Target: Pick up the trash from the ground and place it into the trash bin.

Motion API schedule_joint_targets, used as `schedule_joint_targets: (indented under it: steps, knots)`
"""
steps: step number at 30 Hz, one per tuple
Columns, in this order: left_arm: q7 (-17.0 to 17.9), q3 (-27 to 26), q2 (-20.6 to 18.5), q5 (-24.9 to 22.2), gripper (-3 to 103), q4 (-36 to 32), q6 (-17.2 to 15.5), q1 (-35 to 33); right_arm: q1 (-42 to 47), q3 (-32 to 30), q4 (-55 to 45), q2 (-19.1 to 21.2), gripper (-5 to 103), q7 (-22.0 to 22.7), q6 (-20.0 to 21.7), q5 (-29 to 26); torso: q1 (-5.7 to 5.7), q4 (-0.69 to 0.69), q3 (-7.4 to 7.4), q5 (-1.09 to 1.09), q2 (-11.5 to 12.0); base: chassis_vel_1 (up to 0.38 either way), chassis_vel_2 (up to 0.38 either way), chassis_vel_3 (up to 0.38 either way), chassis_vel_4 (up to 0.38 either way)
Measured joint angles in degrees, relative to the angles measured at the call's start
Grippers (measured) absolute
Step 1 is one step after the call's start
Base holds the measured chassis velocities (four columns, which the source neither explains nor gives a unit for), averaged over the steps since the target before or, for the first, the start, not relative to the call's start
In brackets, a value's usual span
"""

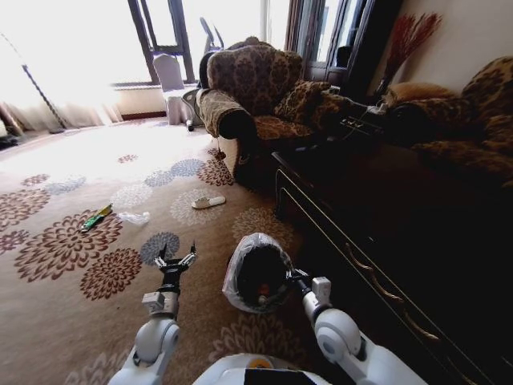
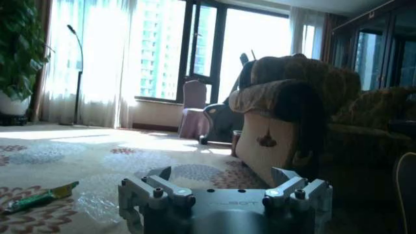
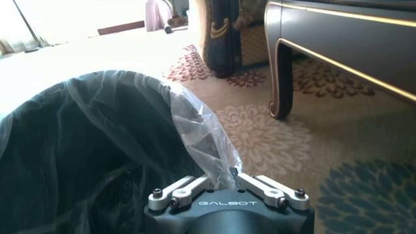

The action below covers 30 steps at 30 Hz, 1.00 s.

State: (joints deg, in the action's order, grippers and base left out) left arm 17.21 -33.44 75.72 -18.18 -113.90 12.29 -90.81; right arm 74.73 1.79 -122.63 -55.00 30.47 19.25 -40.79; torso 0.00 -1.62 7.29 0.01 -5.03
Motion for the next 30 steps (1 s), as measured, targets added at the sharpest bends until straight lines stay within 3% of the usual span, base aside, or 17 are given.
schedule_joint_targets:
  steps: [19,23,25,28,30]
  knots:
    - [2.04,-1.63,1.08,-2.42,100,-1.43,-2.19,0.81,4.32,-2.75,-1.37,-1.05,0,-2.1,-1.02,2.05,0.0,0.0,0.0,0.0,0.0,0.312,0.215,-0.307,-0.23]
    - [1.61,-1.97,1.14,-3.76,100,-1.25,-2.33,0.4,4.48,-2.64,-0.96,-1.41,0,-2.71,-2.22,2.96,0.0,0.0,0.01,0.03,0.0,0.4,0.321,-0.39,-0.327]
    - [1.51,-2.11,1.2,-4.6,100,-1.07,-2.45,0.18,4.65,-2.7,-0.39,-1.86,0,-3.07,-3.82,3.91,0.0,-0.01,0.0,-0.13,0.0,0.328,0.328,-0.342,-0.306]
    - [1.64,-2.57,1.28,-5.5,100,-1.11,-2.96,-0.06,4.91,-3.1,-0.18,-2.13,0,-3.3,-4.7,4.2,0.0,-0.02,0.0,0.02,0.0,0.3,0.299,-0.302,-0.264]
    - [1.83,-3.13,1.37,-5.98,100,-1.24,-3.52,-0.2,5.15,-3.5,-0.19,-2.2,0,-3.68,-5.11,4.04,0.0,-0.02,0.0,-0.05,0.01,0.209,0.19,-0.138,-0.172]
